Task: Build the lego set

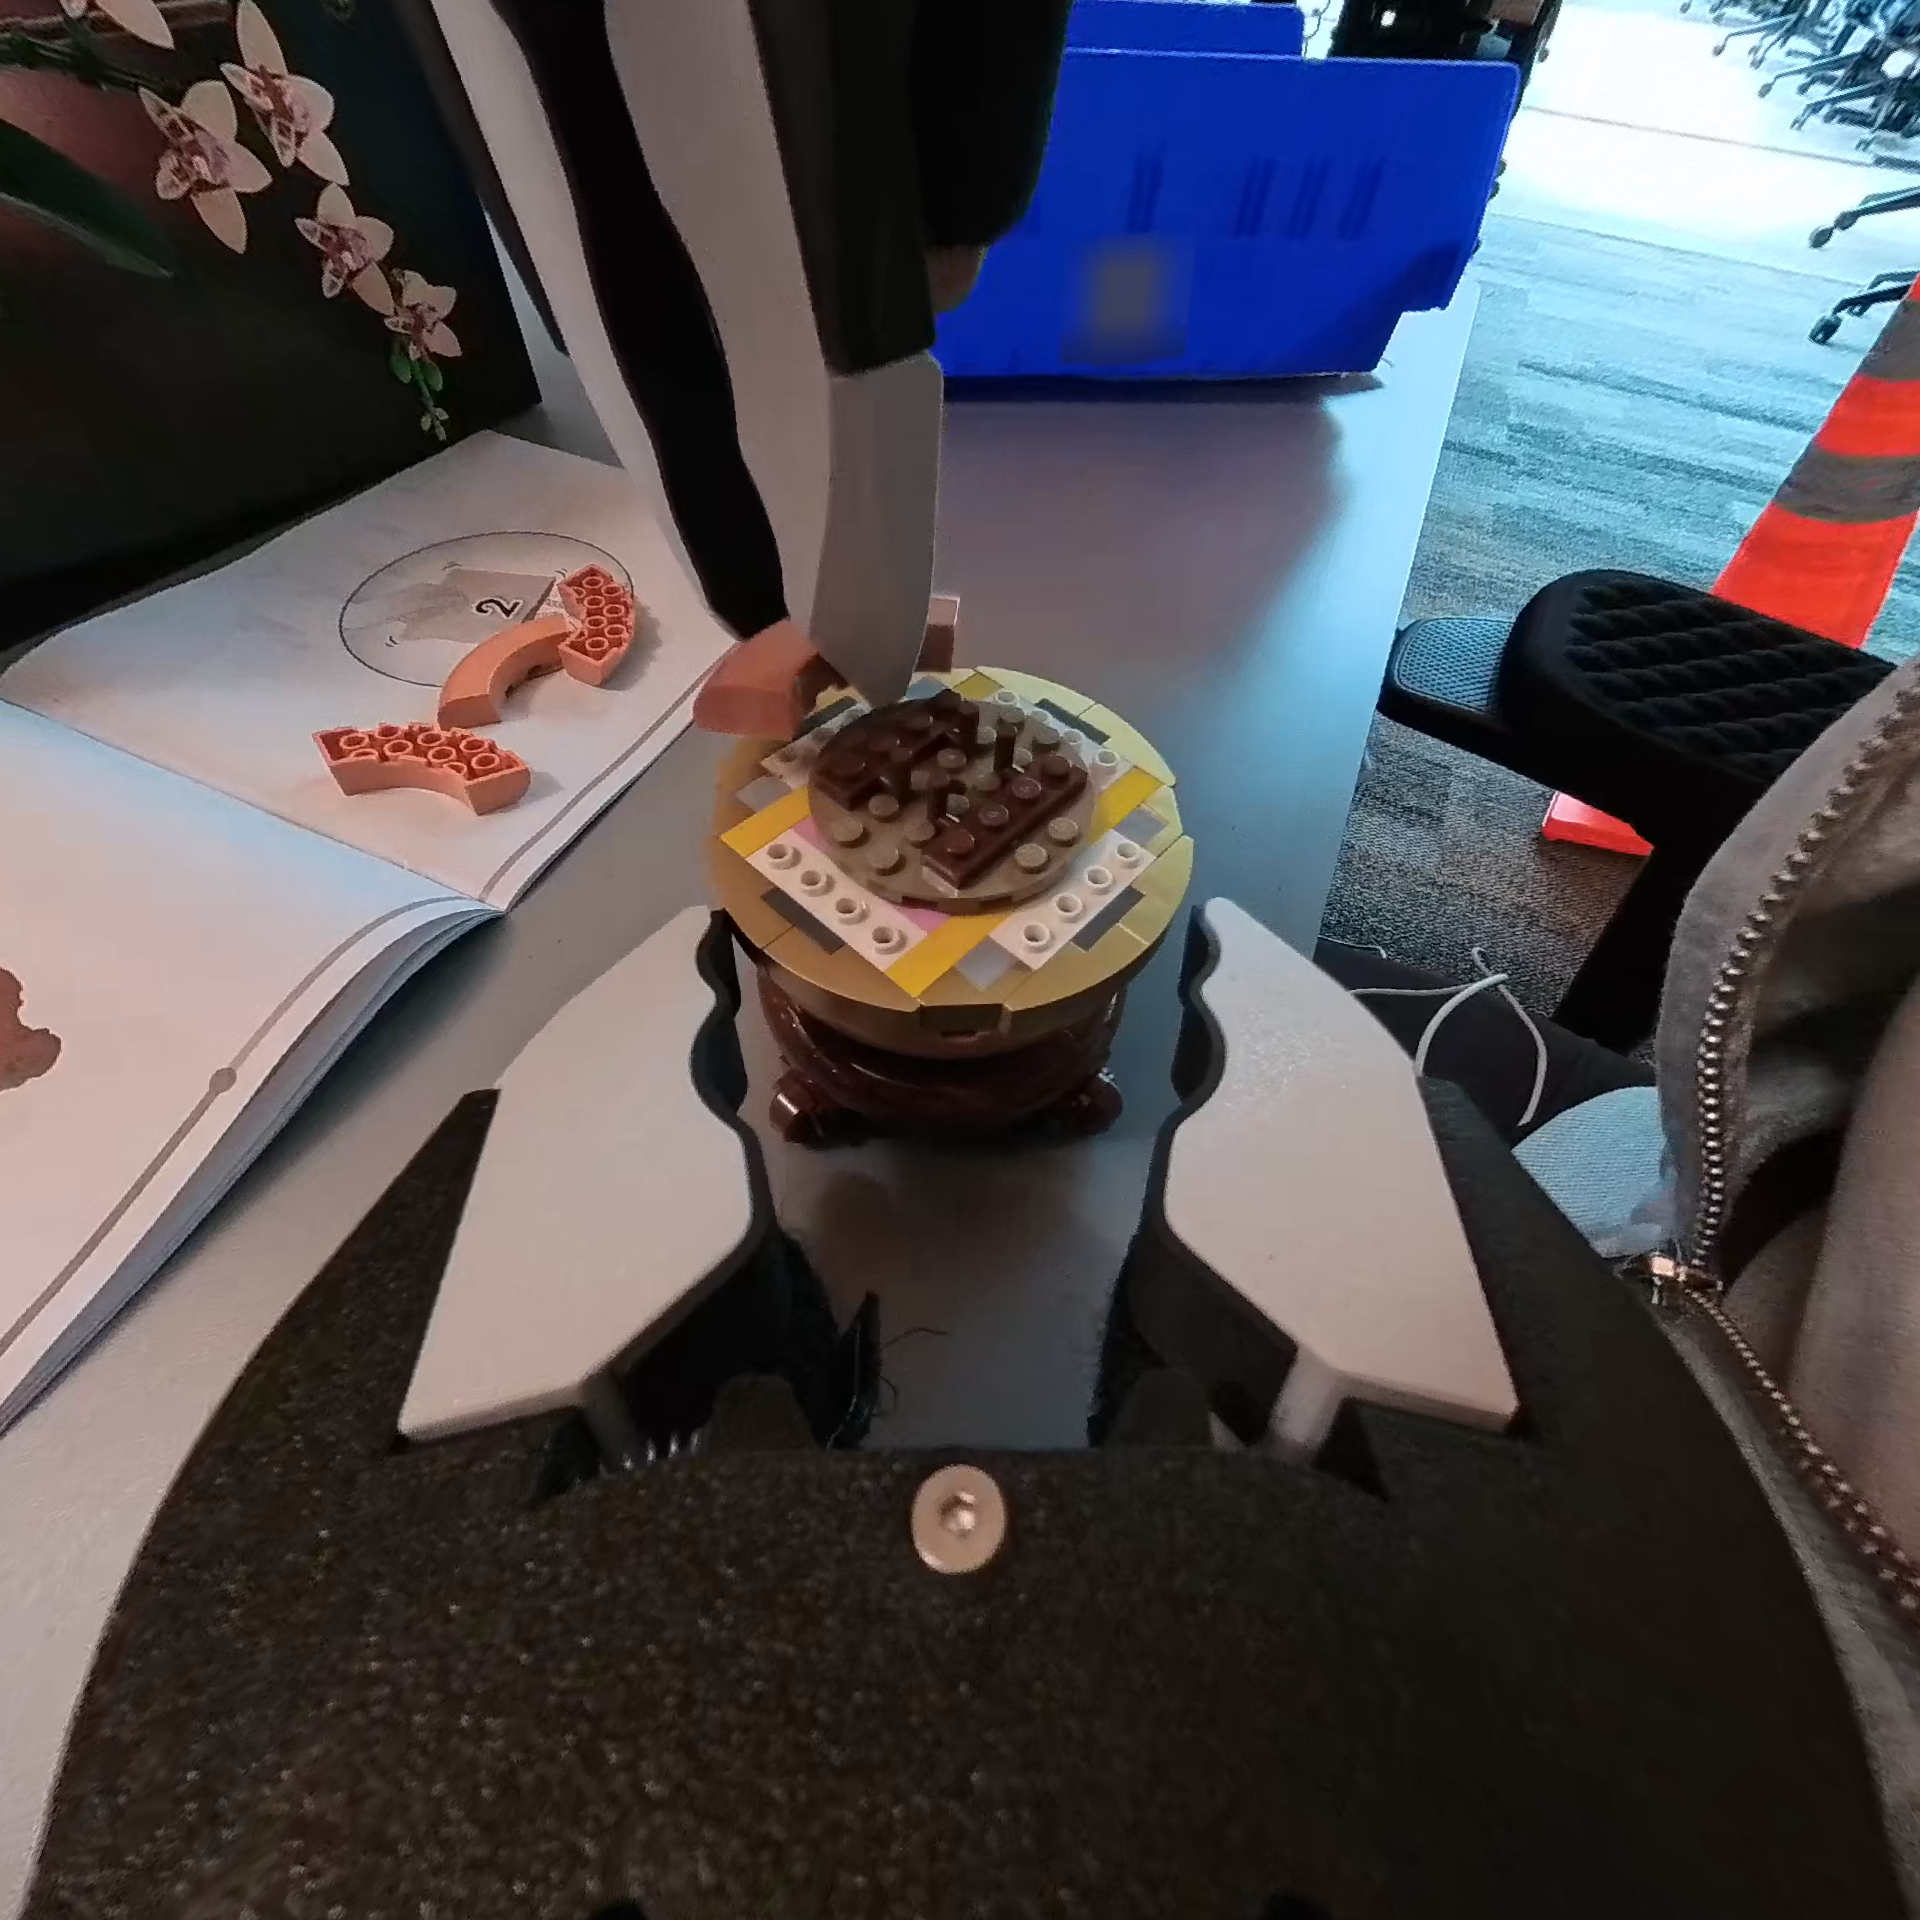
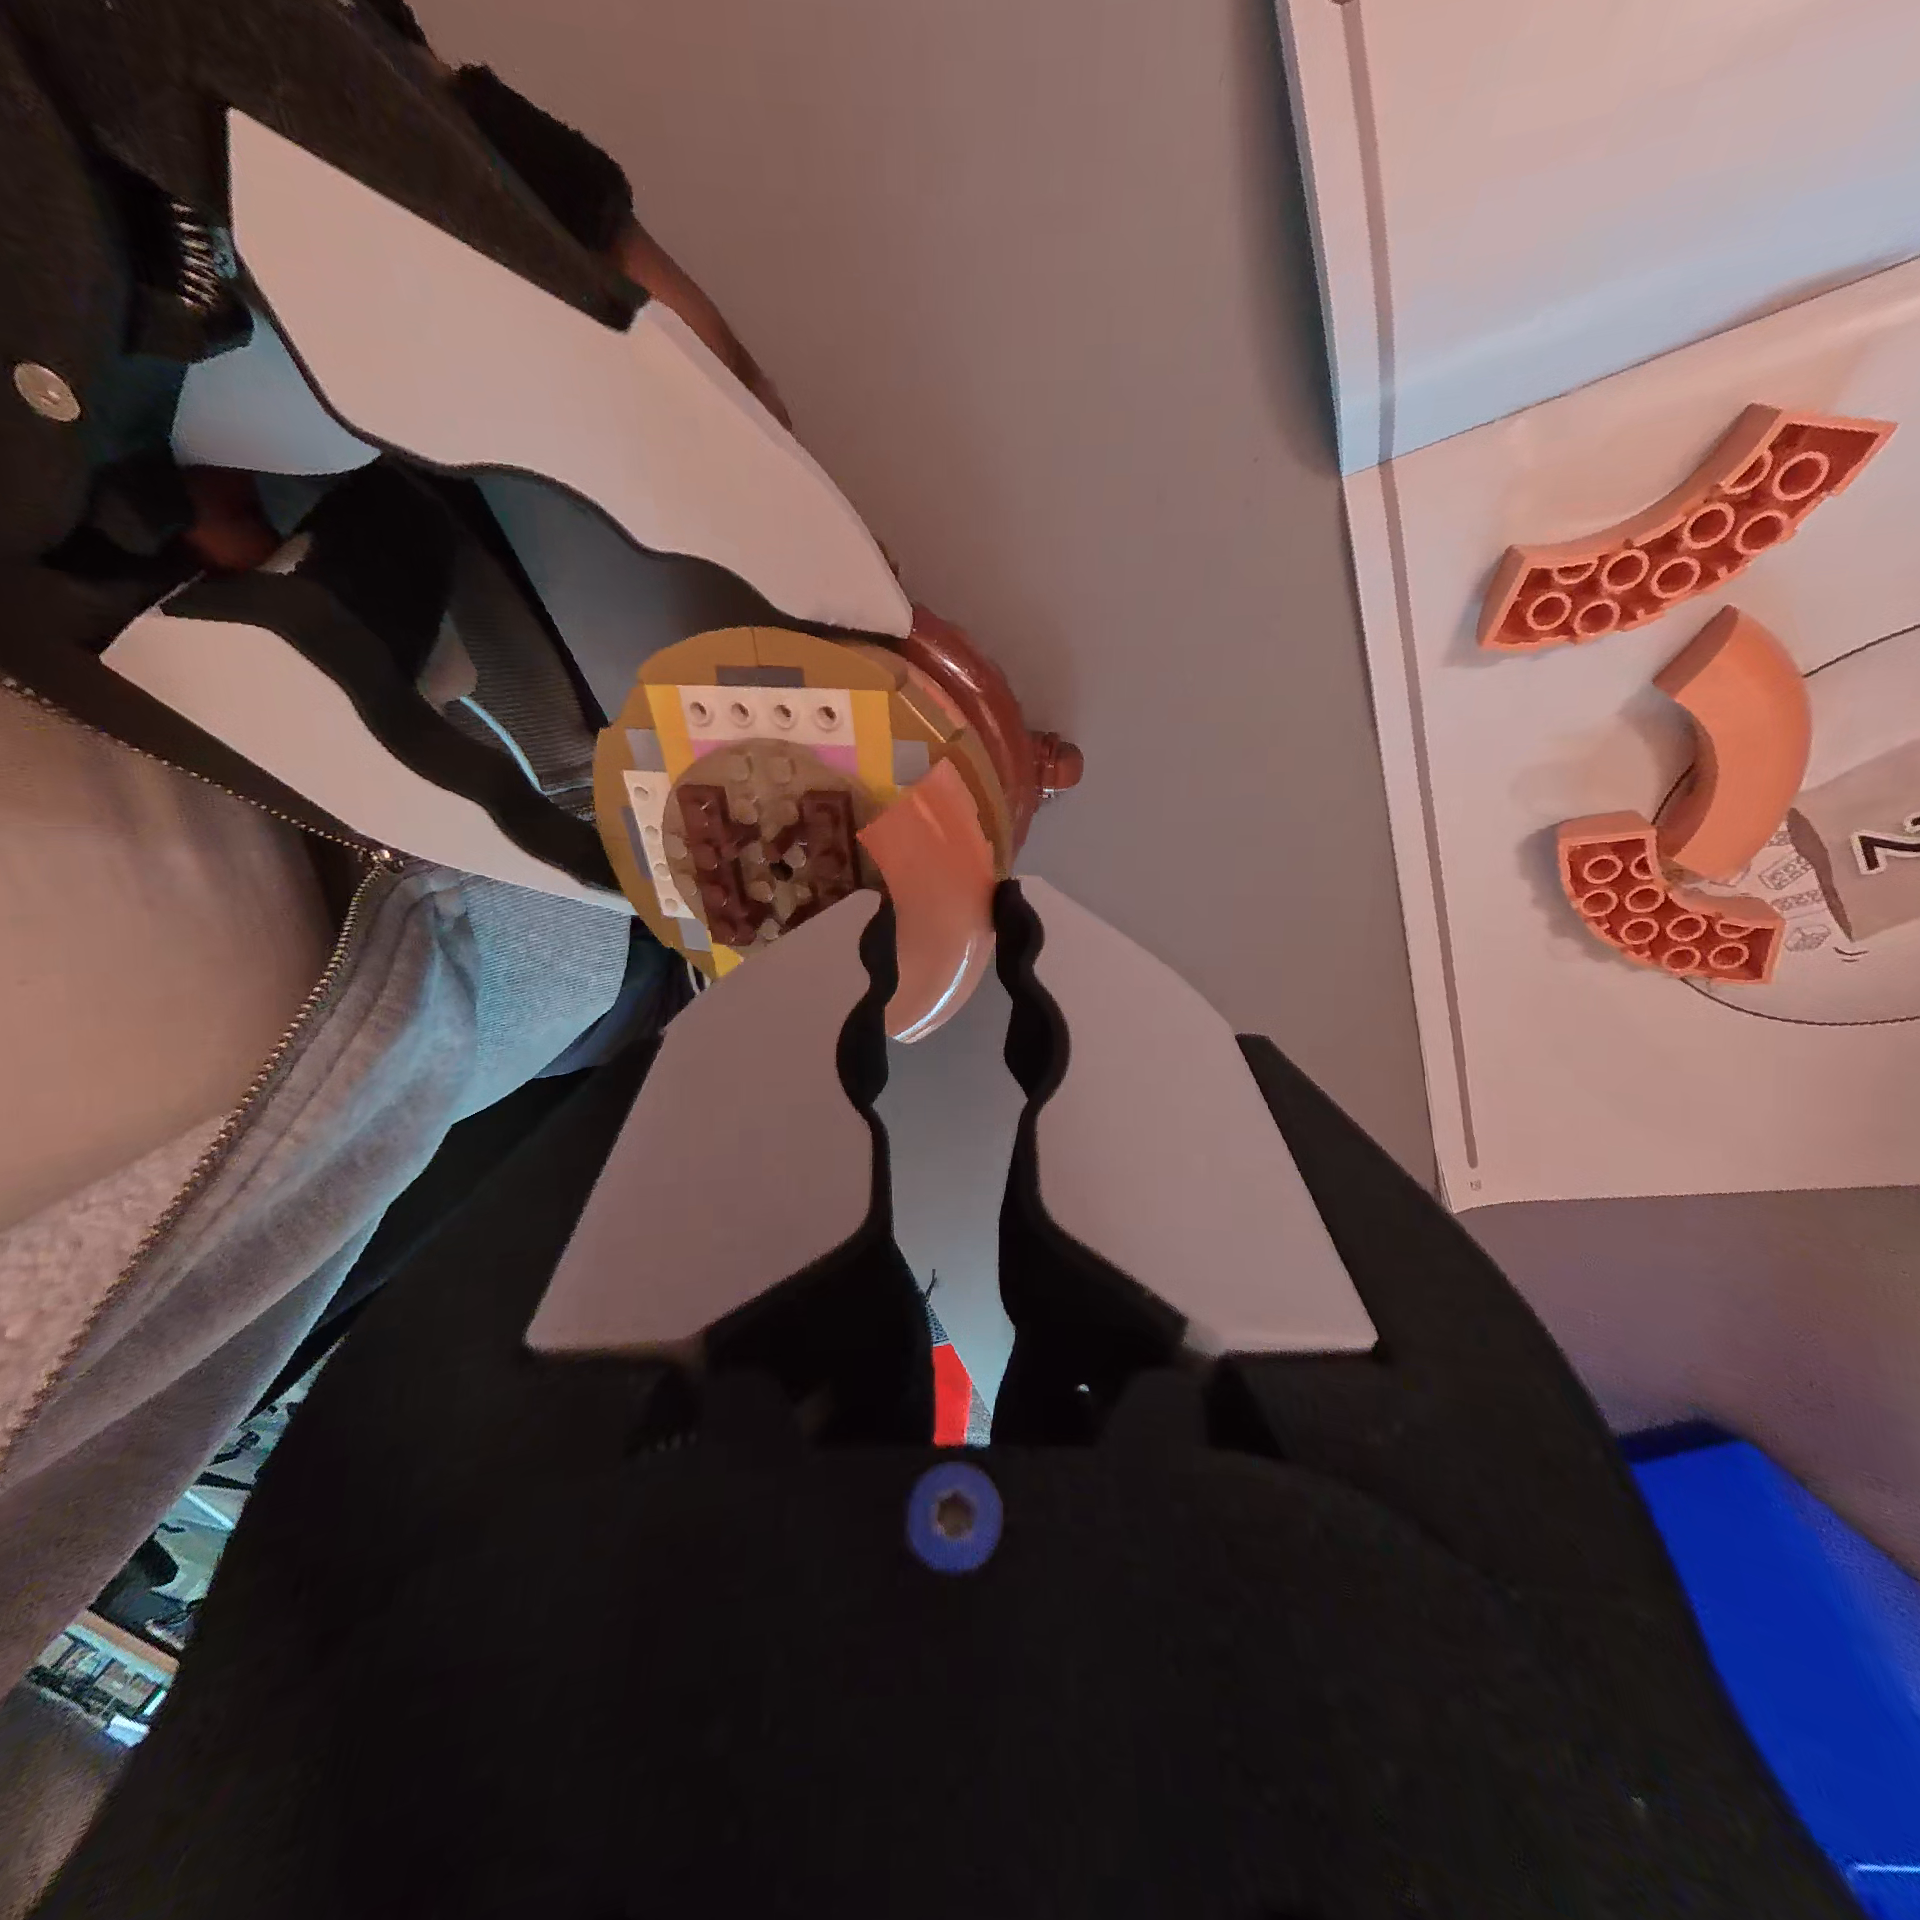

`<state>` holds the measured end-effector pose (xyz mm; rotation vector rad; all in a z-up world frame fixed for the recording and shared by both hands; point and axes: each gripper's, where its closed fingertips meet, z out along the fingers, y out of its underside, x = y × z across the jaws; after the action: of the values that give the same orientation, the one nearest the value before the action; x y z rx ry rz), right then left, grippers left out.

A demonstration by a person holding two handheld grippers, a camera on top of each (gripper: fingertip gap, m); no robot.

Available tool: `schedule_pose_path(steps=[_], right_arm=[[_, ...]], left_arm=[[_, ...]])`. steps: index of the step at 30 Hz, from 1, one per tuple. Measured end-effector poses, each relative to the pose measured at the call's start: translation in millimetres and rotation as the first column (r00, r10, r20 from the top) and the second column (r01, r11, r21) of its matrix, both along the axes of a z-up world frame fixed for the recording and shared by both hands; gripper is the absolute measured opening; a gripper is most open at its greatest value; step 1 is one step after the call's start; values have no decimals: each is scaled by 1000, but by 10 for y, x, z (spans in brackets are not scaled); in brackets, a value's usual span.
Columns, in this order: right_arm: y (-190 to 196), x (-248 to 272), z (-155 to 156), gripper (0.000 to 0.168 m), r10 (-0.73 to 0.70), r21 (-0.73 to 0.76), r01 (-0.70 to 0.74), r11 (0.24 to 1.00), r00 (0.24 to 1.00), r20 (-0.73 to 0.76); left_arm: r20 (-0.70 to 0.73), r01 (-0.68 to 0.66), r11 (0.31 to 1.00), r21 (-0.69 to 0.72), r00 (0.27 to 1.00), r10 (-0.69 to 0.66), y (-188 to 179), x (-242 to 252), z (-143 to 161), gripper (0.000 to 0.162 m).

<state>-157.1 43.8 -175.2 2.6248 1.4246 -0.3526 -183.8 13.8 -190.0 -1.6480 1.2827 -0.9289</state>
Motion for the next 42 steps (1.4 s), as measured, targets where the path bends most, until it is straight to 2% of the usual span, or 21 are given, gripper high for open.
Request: schedule_pose_path(steps=[32, 42], right_arm=[[-10, 0, 59, 18, -47, 5, 48, 999, 998, -40], [-61, -36, 7, 18, 2, -31, -2, 1000, 1000, -15]], left_arm=[[25, 6, 999, -50, 1000, -5, 18, -10, 16, 81], [25, 10, 999, -51, 1000, -9, 14, -8, 17, 80]])
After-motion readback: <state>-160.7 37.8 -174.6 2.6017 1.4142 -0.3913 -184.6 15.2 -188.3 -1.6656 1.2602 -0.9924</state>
